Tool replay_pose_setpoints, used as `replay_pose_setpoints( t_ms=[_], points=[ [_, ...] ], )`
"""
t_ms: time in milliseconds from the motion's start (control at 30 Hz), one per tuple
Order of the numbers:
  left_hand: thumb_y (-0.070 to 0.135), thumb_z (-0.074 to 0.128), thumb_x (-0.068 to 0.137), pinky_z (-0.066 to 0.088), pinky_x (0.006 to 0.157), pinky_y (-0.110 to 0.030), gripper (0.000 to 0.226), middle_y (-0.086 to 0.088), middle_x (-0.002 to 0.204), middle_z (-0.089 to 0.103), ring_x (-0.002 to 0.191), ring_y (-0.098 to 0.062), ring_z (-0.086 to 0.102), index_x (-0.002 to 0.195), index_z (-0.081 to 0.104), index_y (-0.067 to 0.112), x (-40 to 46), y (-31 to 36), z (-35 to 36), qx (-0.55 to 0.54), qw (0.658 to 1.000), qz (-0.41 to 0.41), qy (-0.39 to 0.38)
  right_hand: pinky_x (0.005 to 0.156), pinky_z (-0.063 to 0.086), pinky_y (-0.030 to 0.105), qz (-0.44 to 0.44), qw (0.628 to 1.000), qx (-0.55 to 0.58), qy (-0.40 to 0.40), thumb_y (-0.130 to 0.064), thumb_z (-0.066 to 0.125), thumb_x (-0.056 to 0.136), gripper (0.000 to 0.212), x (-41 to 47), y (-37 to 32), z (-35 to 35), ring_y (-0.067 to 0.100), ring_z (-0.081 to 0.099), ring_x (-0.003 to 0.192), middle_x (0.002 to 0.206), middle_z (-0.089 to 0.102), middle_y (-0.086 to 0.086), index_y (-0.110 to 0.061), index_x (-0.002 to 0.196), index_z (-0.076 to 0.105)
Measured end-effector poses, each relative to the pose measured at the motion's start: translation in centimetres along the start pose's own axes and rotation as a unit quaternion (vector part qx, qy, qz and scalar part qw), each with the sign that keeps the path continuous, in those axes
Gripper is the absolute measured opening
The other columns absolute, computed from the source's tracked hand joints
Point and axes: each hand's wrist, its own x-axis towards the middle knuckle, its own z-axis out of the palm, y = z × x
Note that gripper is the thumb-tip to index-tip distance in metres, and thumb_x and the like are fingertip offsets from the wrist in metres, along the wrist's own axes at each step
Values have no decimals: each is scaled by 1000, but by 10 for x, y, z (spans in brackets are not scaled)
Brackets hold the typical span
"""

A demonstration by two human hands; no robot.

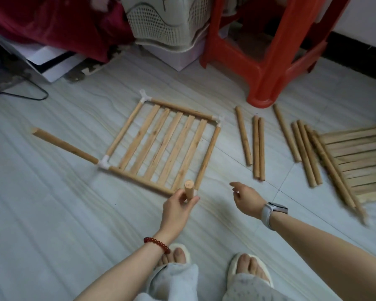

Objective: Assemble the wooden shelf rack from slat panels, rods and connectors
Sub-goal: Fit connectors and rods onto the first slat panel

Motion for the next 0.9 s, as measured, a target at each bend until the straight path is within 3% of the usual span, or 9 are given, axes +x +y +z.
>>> replay_pose_setpoints(
  t_ms=[67, 167, 267, 400, 467, 533, 600, 733, 900],
  points=[
    [24, 60, 91, 44, 74, -25, 2, 5, 84, 65, 92, -21, 64, 90, 60, 22, 2, 5, 7, -3, 998, -14, 64, 96, 41, 32, 9, 1000, -11, -10, -12, 35, 98, 42, 3, 1, 2, 29, 51, 120, 132, 54, 13, -10, 140, 39],
    [14, 44, 99, 33, 76, -13, 22, -11, 106, 63, 101, -24, 57, 111, 56, 1, 20, 11, 2, -25, 984, -48, 170, 89, 43, 31, 9, 1000, -26, -15, -13, 34, 99, 41, 7, -3, 3, 30, 56, 111, 124, 59, 15, -9, 139, 40],
    [17, 40, 99, 32, 83, -18, 29, -7, 110, 52, 108, -22, 49, 121, 47, -1, 46, 16, -18, -142, 958, -114, 221, 78, 42, 28, -3, 999, -34, -18, -14, 34, 99, 40, 13, -10, 5, 28, 59, 101, 118, 62, 14, -11, 138, 42],
    [35, 43, 99, 39, 80, -25, 36, -3, 92, 59, 92, -18, 54, 105, 56, 1, 67, 4, -31, -174, 945, -126, 247, 79, 39, 25, -22, 997, -64, -22, -15, 33, 98, 40, 23, -19, 8, 27, 56, 109, 128, 57, 12, -14, 137, 43],
    [30, 43, 99, 39, 75, -15, 35, -1, 86, 61, 87, -17, 55, 97, 60, 0, 69, -4, -32, -135, 952, -97, 256, 86, 41, 28, -26, 996, -75, -28, -15, 33, 98, 40, 25, -20, 8, 27, 54, 114, 131, 55, 11, -13, 137, 43],
    [26, 41, 99, 36, 62, -6, 30, 7, 79, 58, 78, -11, 54, 92, 59, 3, 68, -12, -35, -89, 969, -64, 223, 89, 42, 29, -27, 996, -80, -27, -14, 33, 98, 40, 29, -20, 5, 27, 53, 116, 131, 55, 11, -13, 137, 44],
    [29, 40, 99, 39, 59, -14, 32, 6, 77, 59, 71, -8, 54, 89, 60, 6, 65, -21, -42, -43, 983, -47, 173, 84, 43, 30, -22, 996, -84, -26, -15, 33, 98, 40, 31, -20, 3, 28, 56, 111, 127, 58, 13, -13, 136, 44],
    [34, 41, 97, 44, 61, -21, 30, 9, 79, 64, 75, -6, 59, 73, 57, 27, 54, -31, -58, 45, 996, -7, 78, 71, 39, 27, -15, 996, -86, -31, -15, 32, 97, 40, 33, -19, 0, 27, 58, 97, 121, 60, 14, -14, 135, 45],
    [29, 47, 96, 49, 73, -27, 23, 9, 79, 68, 81, 0, 62, 76, 57, 23, 33, -46, -80, 85, 996, 19, -28, 72, 40, 28, -9, 993, -110, -36, -16, 32, 97, 41, 30, -21, -1, 27, 58, 101, 125, 57, 13, -16, 136, 43]
  ],
)
